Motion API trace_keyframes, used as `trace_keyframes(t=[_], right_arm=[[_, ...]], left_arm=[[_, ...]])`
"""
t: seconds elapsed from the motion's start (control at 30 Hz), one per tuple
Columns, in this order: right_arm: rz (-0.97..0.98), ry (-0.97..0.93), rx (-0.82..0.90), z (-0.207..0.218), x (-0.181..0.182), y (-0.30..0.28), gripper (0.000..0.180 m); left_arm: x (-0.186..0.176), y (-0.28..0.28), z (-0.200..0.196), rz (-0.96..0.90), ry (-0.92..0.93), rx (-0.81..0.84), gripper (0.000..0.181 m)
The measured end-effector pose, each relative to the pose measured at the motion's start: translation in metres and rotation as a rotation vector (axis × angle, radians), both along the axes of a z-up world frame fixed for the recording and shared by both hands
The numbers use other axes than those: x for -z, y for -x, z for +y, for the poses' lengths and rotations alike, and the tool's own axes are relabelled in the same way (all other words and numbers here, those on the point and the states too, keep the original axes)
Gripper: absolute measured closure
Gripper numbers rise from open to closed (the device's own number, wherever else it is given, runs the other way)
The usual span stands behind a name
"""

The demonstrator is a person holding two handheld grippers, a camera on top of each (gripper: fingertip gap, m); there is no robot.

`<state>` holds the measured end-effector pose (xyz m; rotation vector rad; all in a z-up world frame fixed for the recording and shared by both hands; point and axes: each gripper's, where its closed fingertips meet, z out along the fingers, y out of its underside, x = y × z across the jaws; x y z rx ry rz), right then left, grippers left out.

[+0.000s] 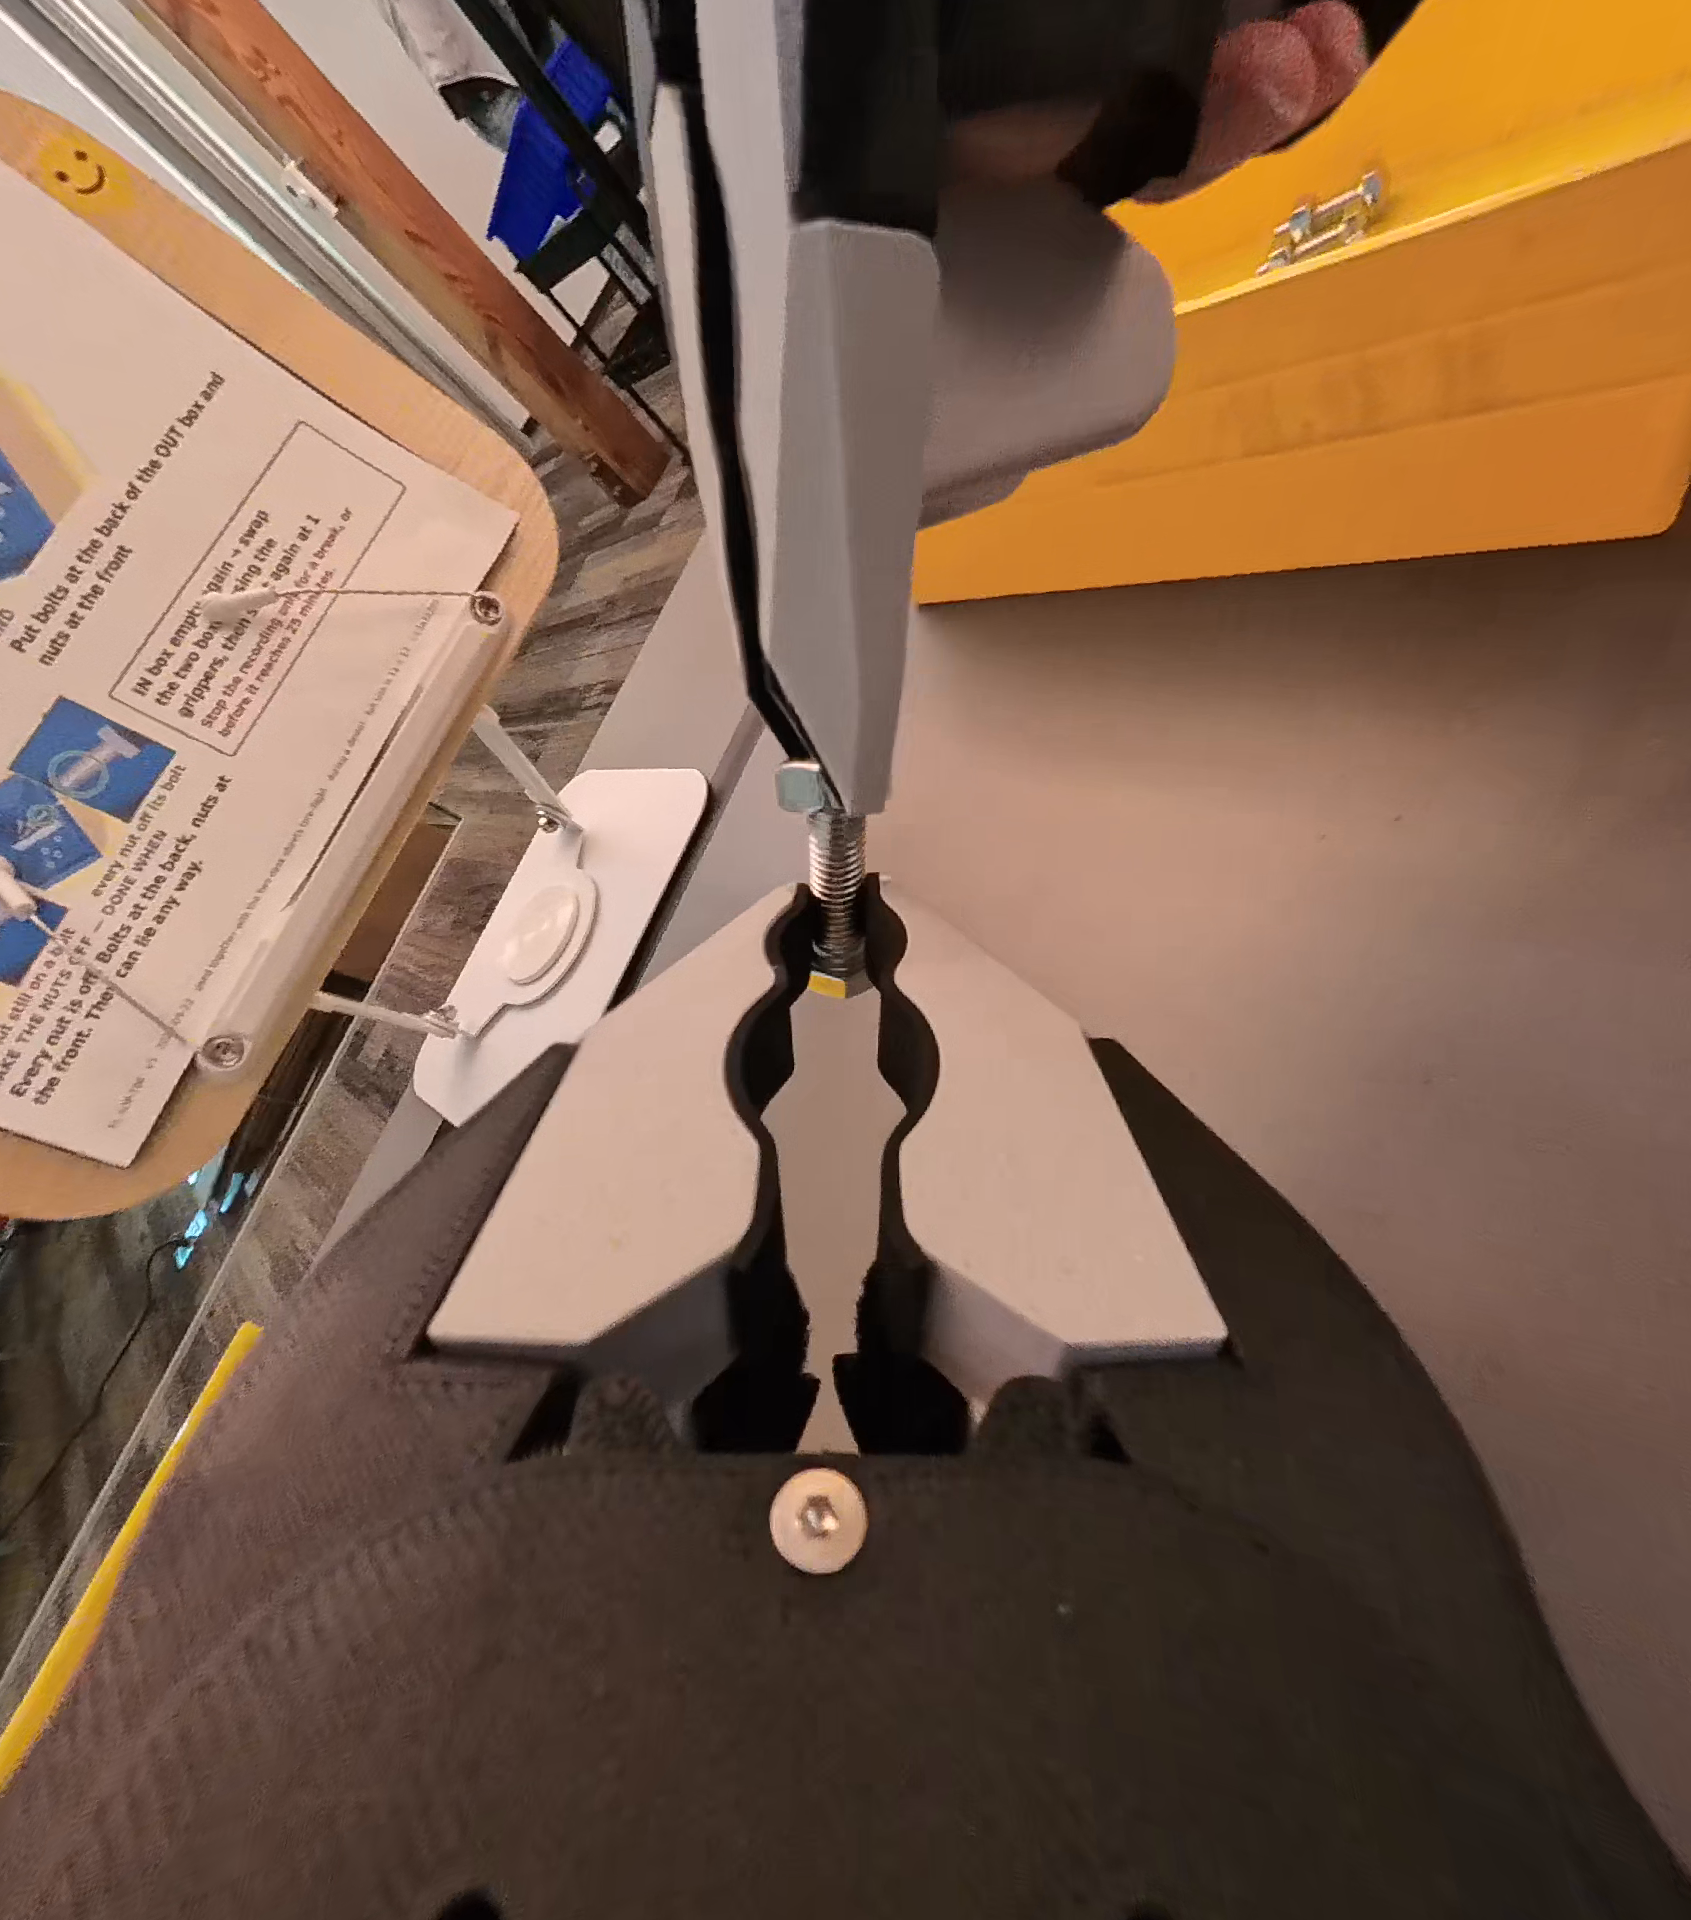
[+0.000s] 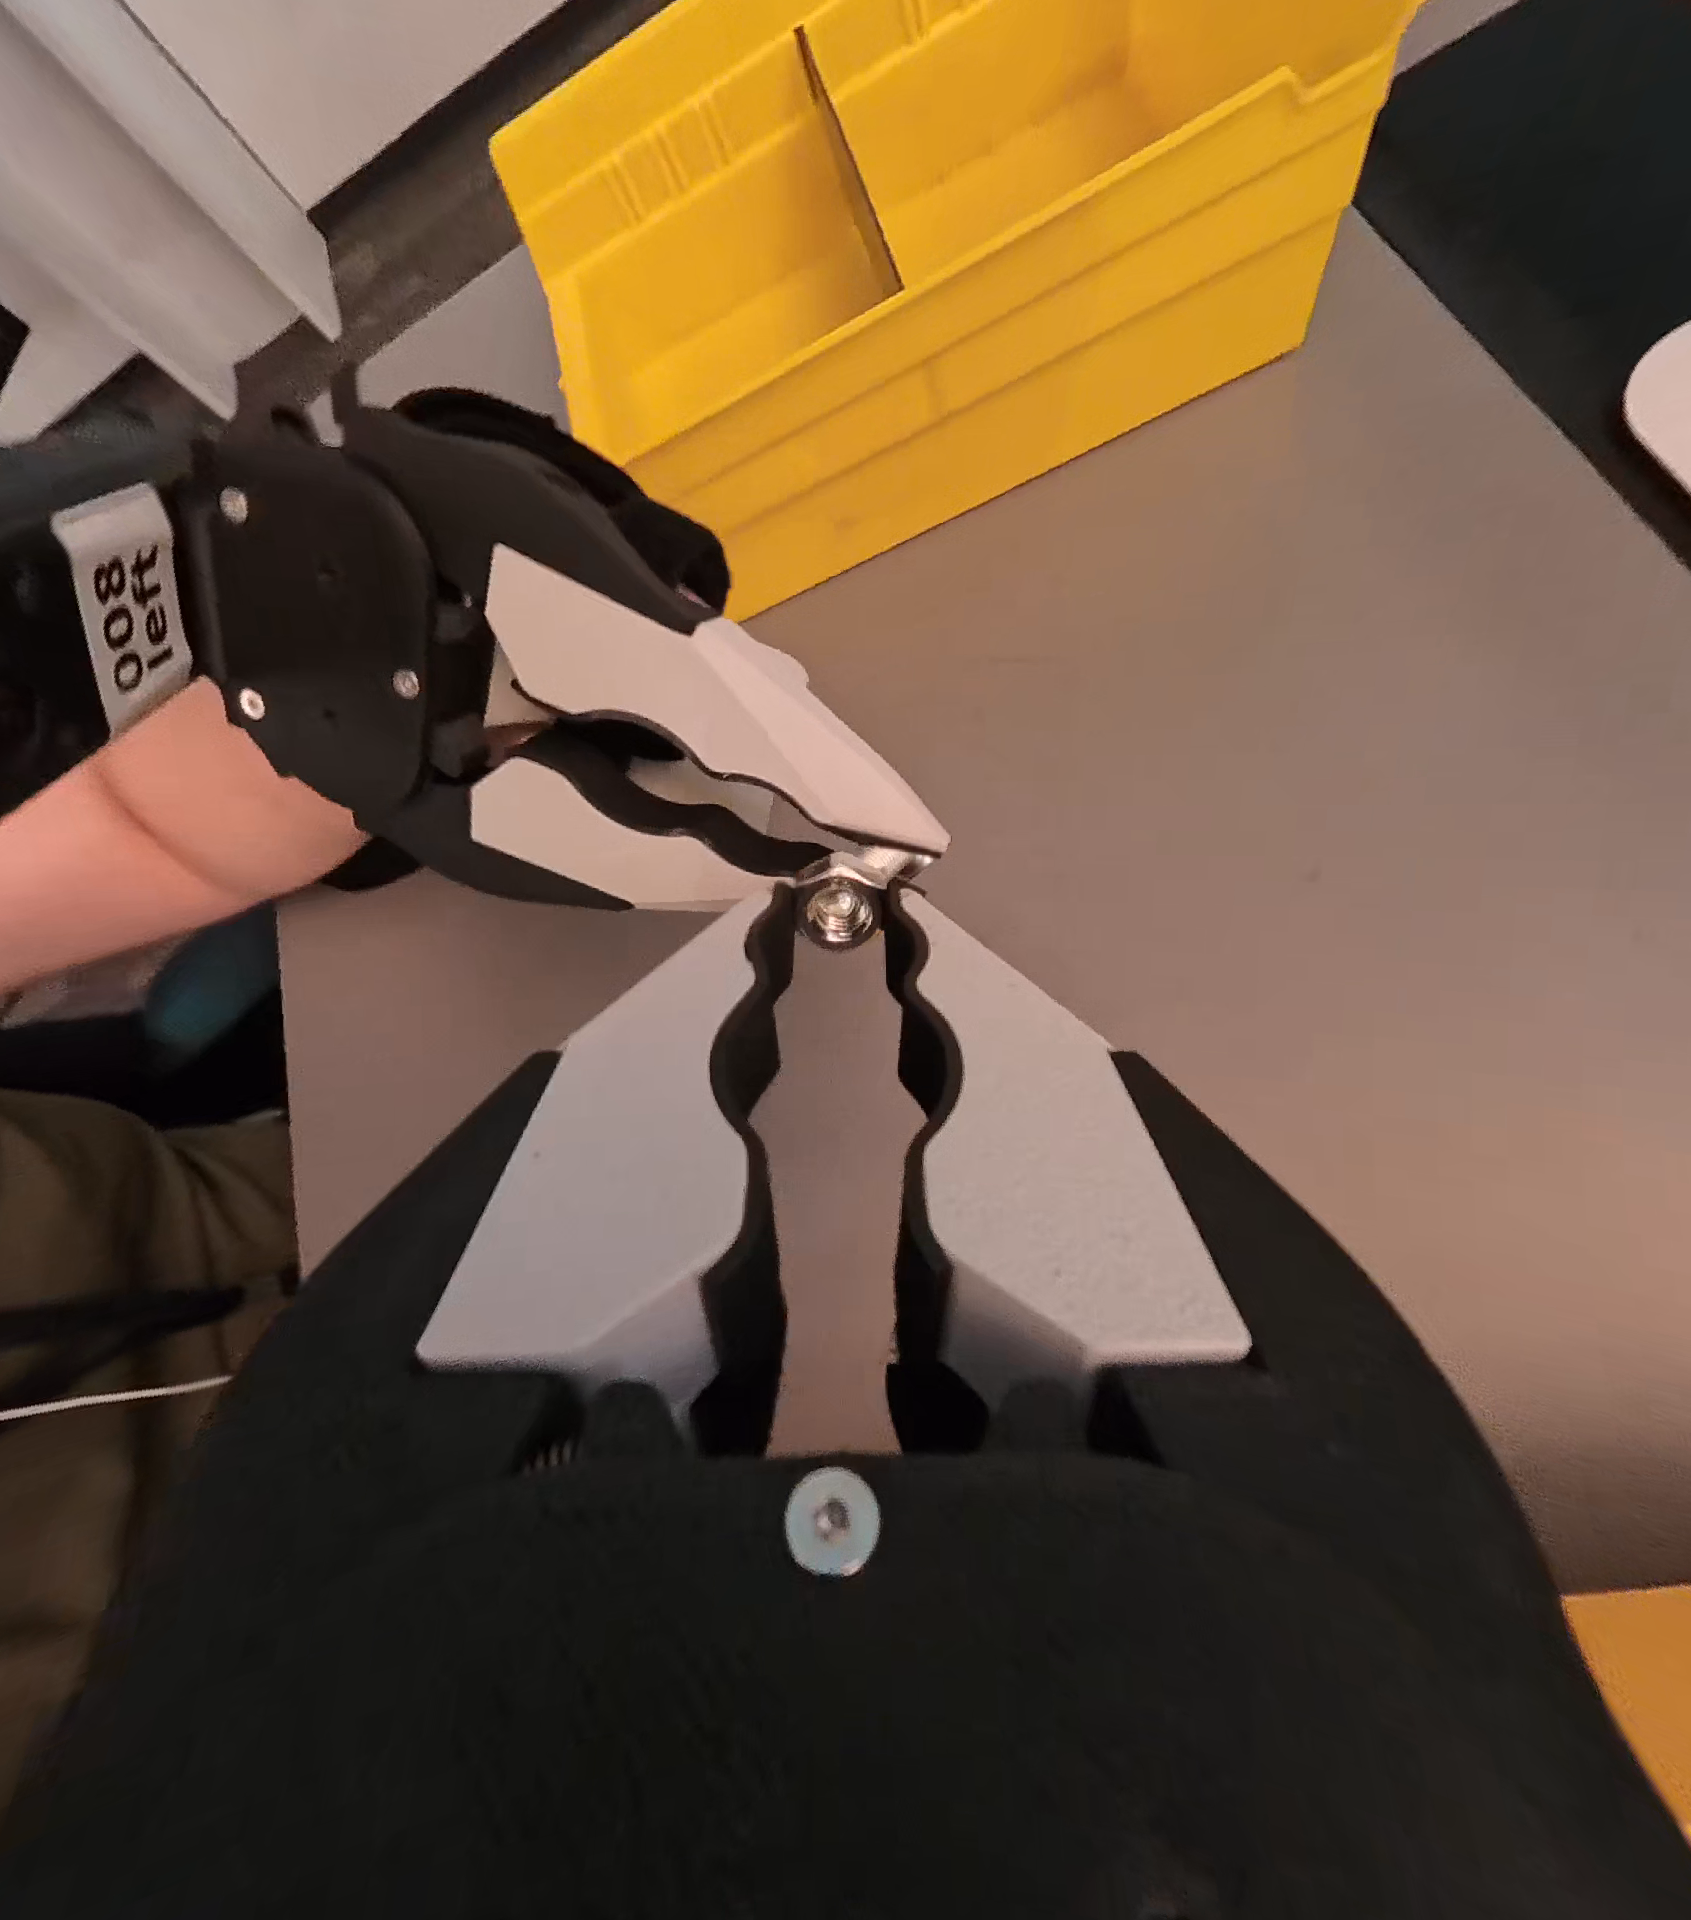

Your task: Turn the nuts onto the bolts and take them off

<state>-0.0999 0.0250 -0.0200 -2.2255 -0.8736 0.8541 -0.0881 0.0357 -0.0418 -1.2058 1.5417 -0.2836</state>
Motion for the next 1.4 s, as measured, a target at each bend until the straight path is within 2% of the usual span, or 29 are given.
trace_keyframes(t=[0.27, 0.47, 0.6, 0.83, 1.4], right_arm=[[0.076, 0.06, 0.115, 0.011, -0.005, 0.003, 0.164], [0.002, 0.023, 0.193, 0.018, 0.001, 0.003, 0.164], [0.048, 0.06, 0.241, 0.021, -0.001, 0.004, 0.164], [0.091, 0.087, 0.239, 0.019, -0.004, 0.005, 0.164], [0.034, 0.018, 0.238, 0.024, -0.002, 0.006, 0.164]], left_arm=[[-0.004, 0.003, 0.011, -0.016, -0.009, -0.08, 0.174], [0.002, 0.005, 0.018, 0.01, 0.024, -0.135, 0.173], [0.0, 0.007, 0.021, 0.013, -0.008, -0.164, 0.173], [-0.007, 0.009, 0.023, 0.017, -0.151, -0.177, 0.174], [-0.004, 0.009, 0.025, 0.004, -0.069, -0.183, 0.173]])
